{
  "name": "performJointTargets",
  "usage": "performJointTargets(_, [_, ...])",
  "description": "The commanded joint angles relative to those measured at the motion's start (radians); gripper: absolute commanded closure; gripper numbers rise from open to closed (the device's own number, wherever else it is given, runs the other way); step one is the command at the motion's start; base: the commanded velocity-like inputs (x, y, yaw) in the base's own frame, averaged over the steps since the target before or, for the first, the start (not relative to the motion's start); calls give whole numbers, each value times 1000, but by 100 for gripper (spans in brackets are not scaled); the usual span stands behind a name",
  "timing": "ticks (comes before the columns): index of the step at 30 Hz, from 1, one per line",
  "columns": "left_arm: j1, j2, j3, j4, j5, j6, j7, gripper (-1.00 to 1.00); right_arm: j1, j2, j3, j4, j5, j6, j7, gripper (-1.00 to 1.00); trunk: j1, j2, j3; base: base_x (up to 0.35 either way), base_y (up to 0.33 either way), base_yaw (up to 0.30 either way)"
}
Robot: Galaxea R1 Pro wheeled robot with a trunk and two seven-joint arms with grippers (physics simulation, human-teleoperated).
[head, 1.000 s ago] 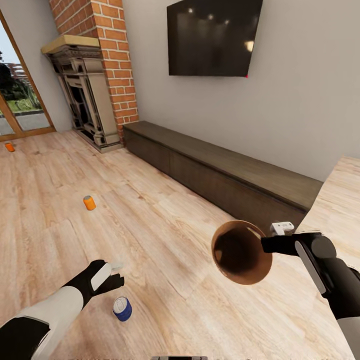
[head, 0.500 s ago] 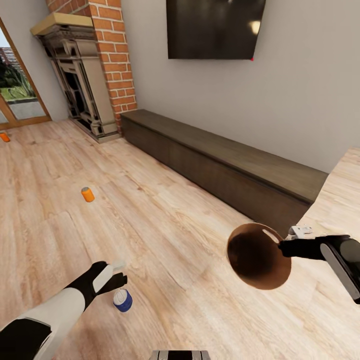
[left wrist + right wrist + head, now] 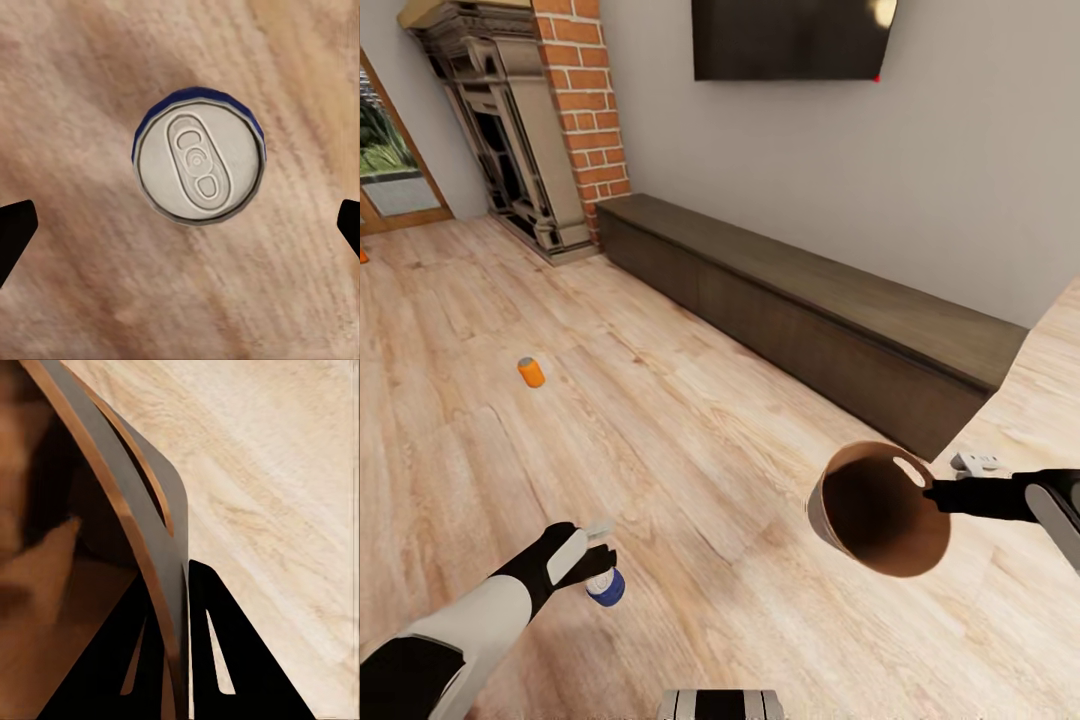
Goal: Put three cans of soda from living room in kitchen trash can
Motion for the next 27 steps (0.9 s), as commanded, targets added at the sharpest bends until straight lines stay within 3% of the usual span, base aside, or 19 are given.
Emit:
performJointTargets(1, [0,0,0,0,0,0,0,-100,0,-11,0,0,-29,1,5,100,0,0,-4,0,0,0])
performJointTargets(5, [-1,-5,0,-5,1,-3,-1,-100,2,-27,2,0,-69,1,5,100,2,-1,-19,0,0,0])
performJointTargets(9, [-8,-6,3,-7,2,-16,-17,-100,3,-29,2,-1,-75,1,5,100,4,-2,-35,0,0,0])
performJointTargets(14, [-60,1,5,-3,-3,-14,-60,-100,6,-30,2,-1,-75,1,4,100,6,-3,-54,0,0,0])
performJointTargets(27, [-79,8,3,-2,-4,-9,-60,-100,4,-30,2,-1,-76,1,3,100,12,-6,-104,0,0,0])
